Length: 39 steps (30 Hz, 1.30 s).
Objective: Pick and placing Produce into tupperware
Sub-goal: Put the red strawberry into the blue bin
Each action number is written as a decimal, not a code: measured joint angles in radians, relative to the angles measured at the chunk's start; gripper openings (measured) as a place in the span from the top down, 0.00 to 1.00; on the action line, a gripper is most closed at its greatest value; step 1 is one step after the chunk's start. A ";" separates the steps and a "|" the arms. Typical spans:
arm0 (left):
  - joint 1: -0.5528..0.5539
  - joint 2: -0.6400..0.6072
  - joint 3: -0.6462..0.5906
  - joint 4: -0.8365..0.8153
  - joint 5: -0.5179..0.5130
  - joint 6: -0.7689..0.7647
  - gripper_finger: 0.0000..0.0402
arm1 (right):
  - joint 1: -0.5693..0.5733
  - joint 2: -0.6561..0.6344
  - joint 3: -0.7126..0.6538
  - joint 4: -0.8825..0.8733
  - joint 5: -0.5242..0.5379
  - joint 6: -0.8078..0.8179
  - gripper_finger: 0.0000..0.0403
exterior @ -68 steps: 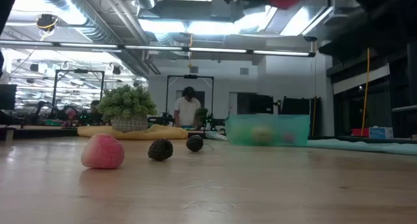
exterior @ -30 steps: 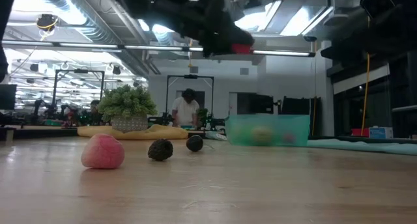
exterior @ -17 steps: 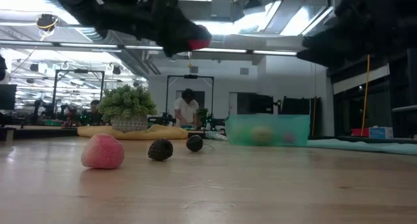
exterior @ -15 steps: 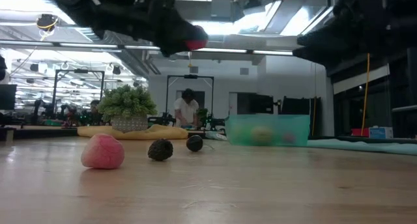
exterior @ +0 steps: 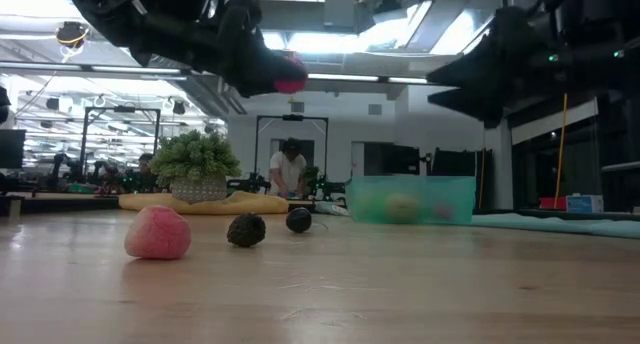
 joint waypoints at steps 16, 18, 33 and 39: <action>-0.010 0.000 0.001 -0.042 0.001 0.030 0.53 | -0.054 0.183 0.169 -0.011 -0.229 0.155 0.41; -0.014 0.000 0.002 -0.060 -0.004 0.043 0.53 | -0.054 0.206 0.194 -0.013 -0.235 0.171 0.41; -0.048 0.001 0.146 -0.321 -0.062 0.143 0.53 | -0.055 0.326 0.448 -0.329 -0.266 0.153 0.37; -0.048 0.001 0.146 -0.346 -0.062 0.156 0.53 | -0.055 0.381 0.536 -0.361 -0.266 0.152 0.29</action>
